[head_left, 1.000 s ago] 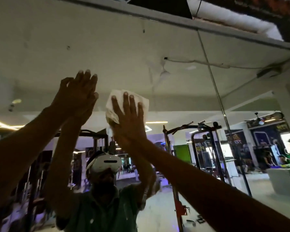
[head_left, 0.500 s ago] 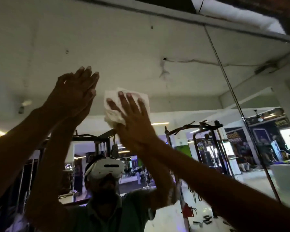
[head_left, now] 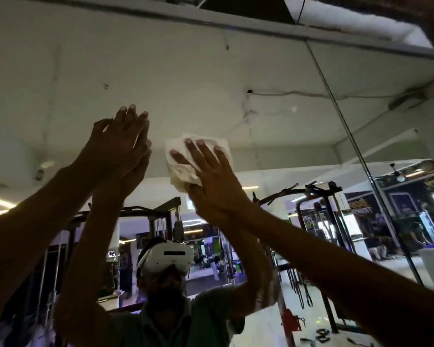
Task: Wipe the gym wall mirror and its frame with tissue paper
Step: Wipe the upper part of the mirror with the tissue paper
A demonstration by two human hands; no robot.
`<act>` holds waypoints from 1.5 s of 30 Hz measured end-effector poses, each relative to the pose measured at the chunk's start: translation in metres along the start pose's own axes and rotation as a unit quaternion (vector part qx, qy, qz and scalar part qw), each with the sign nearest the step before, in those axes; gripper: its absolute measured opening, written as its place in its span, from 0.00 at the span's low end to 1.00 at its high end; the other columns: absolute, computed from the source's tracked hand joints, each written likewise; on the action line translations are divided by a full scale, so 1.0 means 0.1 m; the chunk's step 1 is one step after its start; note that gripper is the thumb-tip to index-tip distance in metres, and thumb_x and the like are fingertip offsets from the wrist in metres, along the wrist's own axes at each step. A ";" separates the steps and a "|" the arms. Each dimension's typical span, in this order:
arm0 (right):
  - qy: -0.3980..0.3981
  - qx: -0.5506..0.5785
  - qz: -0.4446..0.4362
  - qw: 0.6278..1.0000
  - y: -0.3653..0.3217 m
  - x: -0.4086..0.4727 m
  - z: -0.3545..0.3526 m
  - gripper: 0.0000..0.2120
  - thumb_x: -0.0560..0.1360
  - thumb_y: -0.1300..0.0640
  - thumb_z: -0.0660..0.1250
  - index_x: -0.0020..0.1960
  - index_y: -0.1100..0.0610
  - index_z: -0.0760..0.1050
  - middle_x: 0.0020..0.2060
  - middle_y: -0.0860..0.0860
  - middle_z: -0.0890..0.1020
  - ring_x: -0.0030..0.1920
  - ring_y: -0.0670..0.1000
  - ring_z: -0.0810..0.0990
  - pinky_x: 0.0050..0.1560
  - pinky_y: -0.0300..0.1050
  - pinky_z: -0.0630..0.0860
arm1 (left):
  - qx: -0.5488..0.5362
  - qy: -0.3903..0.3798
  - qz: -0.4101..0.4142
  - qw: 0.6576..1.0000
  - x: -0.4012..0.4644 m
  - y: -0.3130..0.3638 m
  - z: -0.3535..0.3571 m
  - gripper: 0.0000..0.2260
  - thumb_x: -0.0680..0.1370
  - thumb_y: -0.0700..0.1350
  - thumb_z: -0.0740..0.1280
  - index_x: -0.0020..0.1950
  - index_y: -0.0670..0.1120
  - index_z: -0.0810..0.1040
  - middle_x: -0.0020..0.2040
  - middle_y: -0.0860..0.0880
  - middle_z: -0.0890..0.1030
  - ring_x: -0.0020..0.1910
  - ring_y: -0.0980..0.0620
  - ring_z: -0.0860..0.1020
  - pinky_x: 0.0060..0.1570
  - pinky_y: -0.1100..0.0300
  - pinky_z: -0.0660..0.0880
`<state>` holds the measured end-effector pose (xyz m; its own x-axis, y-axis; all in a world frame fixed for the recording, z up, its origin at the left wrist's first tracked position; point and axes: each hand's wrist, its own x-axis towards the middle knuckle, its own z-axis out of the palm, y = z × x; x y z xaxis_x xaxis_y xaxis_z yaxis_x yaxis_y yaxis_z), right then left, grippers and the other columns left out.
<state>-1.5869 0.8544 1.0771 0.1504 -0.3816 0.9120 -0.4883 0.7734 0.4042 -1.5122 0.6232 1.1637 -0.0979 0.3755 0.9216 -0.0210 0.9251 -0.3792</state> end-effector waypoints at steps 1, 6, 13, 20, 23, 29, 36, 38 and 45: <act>-0.020 -0.003 0.012 1.000 0.28 0.04 -0.05 0.29 0.84 0.46 0.49 0.85 0.46 0.50 0.85 0.56 0.50 0.85 0.58 0.46 0.83 0.60 0.39 | 0.008 -0.017 -0.004 1.000 0.05 -0.02 -0.01 0.34 0.81 0.59 0.47 0.84 0.44 0.56 0.84 0.39 0.56 0.83 0.42 0.54 0.76 0.41 0.55; 0.008 -0.018 0.289 0.957 1.41 0.27 -0.41 0.37 0.79 0.43 0.41 0.85 0.55 0.49 0.84 0.60 0.51 0.84 0.62 0.49 0.82 0.62 0.44 | 0.041 -0.015 0.008 0.999 0.30 0.10 -0.04 0.38 0.78 0.59 0.46 0.80 0.35 0.63 0.79 0.31 0.62 0.79 0.33 0.62 0.69 0.35 0.64; -0.002 -0.030 0.097 0.995 0.35 0.41 0.05 0.33 0.82 0.41 0.39 0.85 0.48 0.51 0.85 0.58 0.49 0.84 0.62 0.46 0.81 0.65 0.40 | 0.067 -0.035 -0.018 0.997 0.36 0.08 0.19 0.31 0.86 0.54 0.43 0.78 0.32 0.62 0.77 0.28 0.64 0.77 0.29 0.64 0.67 0.32 0.65; 0.000 -0.055 0.228 0.972 1.69 0.60 -0.41 0.32 0.84 0.47 0.47 0.84 0.60 0.55 0.83 0.62 0.55 0.83 0.64 0.53 0.81 0.63 0.46 | 0.059 -0.042 -0.024 0.997 0.35 0.03 0.09 0.41 0.78 0.65 0.42 0.84 0.40 0.52 0.84 0.38 0.52 0.83 0.41 0.50 0.79 0.42 0.51; 0.068 -0.126 0.356 0.923 1.90 0.89 -0.32 0.31 0.86 0.45 0.42 0.83 0.57 0.62 0.80 0.66 0.63 0.79 0.69 0.62 0.77 0.73 0.57 | 0.071 -0.065 -0.035 0.995 0.37 0.04 0.10 0.42 0.76 0.67 0.41 0.85 0.44 0.45 0.85 0.42 0.45 0.84 0.45 0.44 0.80 0.47 0.47; -0.018 -0.101 0.050 0.993 0.34 1.44 0.01 0.31 0.85 0.42 0.42 0.86 0.51 0.46 0.85 0.57 0.47 0.84 0.61 0.46 0.81 0.62 0.40 | 0.083 -0.054 -0.043 0.994 0.34 0.02 0.14 0.47 0.72 0.71 0.34 0.85 0.45 0.44 0.85 0.45 0.43 0.84 0.48 0.43 0.80 0.49 0.44; 0.050 0.004 0.319 0.946 1.81 1.10 -0.57 0.29 0.86 0.51 0.52 0.84 0.62 0.53 0.83 0.62 0.55 0.83 0.64 0.53 0.82 0.63 0.48 | 0.088 -0.058 -0.048 0.993 0.32 -0.01 0.14 0.47 0.71 0.72 0.33 0.85 0.46 0.42 0.85 0.46 0.43 0.84 0.49 0.43 0.80 0.50 0.43; 0.063 -0.013 0.379 0.923 1.94 1.11 -0.46 0.28 0.88 0.49 0.49 0.83 0.61 0.56 0.83 0.64 0.56 0.82 0.67 0.53 0.80 0.73 0.48 | 0.089 -0.048 -0.048 0.994 0.30 0.02 0.17 0.47 0.71 0.71 0.33 0.85 0.45 0.44 0.85 0.44 0.44 0.84 0.47 0.44 0.80 0.49 0.44; 0.017 -0.046 -0.009 0.999 0.17 0.76 0.09 0.29 0.86 0.45 0.45 0.85 0.48 0.50 0.85 0.55 0.49 0.85 0.59 0.46 0.82 0.61 0.38 | 0.072 -0.037 -0.043 0.996 0.30 0.04 0.16 0.48 0.73 0.72 0.35 0.85 0.43 0.49 0.85 0.43 0.49 0.84 0.44 0.48 0.80 0.45 0.47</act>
<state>-1.5910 0.8338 1.1528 0.1887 -0.3793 0.9058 -0.4043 0.8106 0.4237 -1.5310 0.6373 1.1880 -0.1617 0.2846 0.9449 -0.1745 0.9342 -0.3113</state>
